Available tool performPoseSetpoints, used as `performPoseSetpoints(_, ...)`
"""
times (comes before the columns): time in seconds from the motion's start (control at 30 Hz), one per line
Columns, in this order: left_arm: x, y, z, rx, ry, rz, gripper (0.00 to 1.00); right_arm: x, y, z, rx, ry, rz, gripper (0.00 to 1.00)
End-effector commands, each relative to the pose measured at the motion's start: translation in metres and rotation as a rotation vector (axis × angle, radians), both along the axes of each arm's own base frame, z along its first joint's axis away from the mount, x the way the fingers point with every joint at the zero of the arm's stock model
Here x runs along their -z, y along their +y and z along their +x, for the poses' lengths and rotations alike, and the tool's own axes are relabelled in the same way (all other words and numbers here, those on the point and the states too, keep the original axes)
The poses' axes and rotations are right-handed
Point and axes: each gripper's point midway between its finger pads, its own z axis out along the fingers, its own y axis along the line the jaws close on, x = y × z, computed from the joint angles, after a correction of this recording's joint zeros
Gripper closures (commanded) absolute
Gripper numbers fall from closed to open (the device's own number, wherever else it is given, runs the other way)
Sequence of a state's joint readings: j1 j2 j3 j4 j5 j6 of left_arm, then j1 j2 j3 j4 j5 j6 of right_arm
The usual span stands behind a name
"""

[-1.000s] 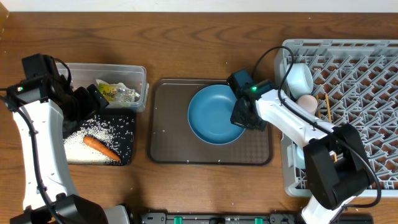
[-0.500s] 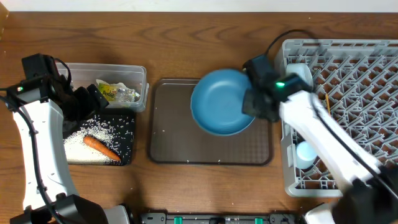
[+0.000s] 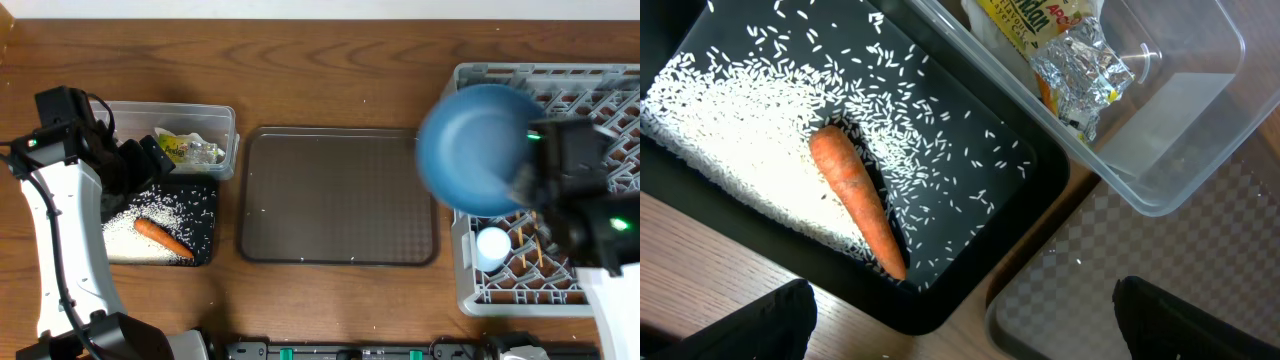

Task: Sort waste into correct bins and load items into the dishwasher rack
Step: 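Lift the blue plate and carry it right into the rack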

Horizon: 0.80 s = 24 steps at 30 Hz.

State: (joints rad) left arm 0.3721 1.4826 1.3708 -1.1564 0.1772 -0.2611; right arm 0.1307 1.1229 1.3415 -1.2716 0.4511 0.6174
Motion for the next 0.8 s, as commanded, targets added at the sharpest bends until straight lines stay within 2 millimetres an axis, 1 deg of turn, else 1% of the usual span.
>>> performPoseSetpoints(0.0,-0.008,0.002,-0.001,0.0,-0.019,0.014,0.02,-0.027,-0.056,-0.019,0.205,-0.055,-0.158,0.99)
performPoseSetpoints(0.07,-0.008,0.002,-0.001,0.0,-0.019,0.014,0.02,-0.031,-0.08,-0.03,0.307,-0.053,-0.196,0.99)
performPoseSetpoints(0.13,-0.008,0.002,-0.001,0.0,-0.019,0.014,0.02,-0.032,-0.096,-0.038,0.38,-0.049,-0.208,0.99)
performPoseSetpoints(0.2,-0.008,0.002,-0.001,0.0,-0.019,0.014,0.02,-0.03,-0.107,-0.044,0.461,-0.057,-0.194,0.99)
performPoseSetpoints(0.33,-0.008,0.002,-0.001,0.0,-0.019,0.014,0.02,-0.024,-0.124,-0.051,0.59,-0.069,-0.166,0.99)
performPoseSetpoints(0.43,-0.008,0.002,-0.001,0.0,-0.019,0.014,0.02,-0.019,-0.133,-0.05,0.627,-0.054,-0.162,0.99)
performPoseSetpoints(0.63,-0.008,0.002,-0.001,0.0,-0.019,0.014,0.02,-0.002,-0.143,-0.038,0.649,0.003,-0.154,0.99)
performPoseSetpoints(0.7,-0.008,0.002,-0.001,0.0,-0.019,0.014,0.02,0.007,-0.148,-0.034,0.658,0.035,-0.152,0.99)
performPoseSetpoints(0.77,-0.008,0.002,-0.001,0.0,-0.019,0.014,0.02,0.02,-0.151,-0.029,0.66,0.076,-0.135,0.99)
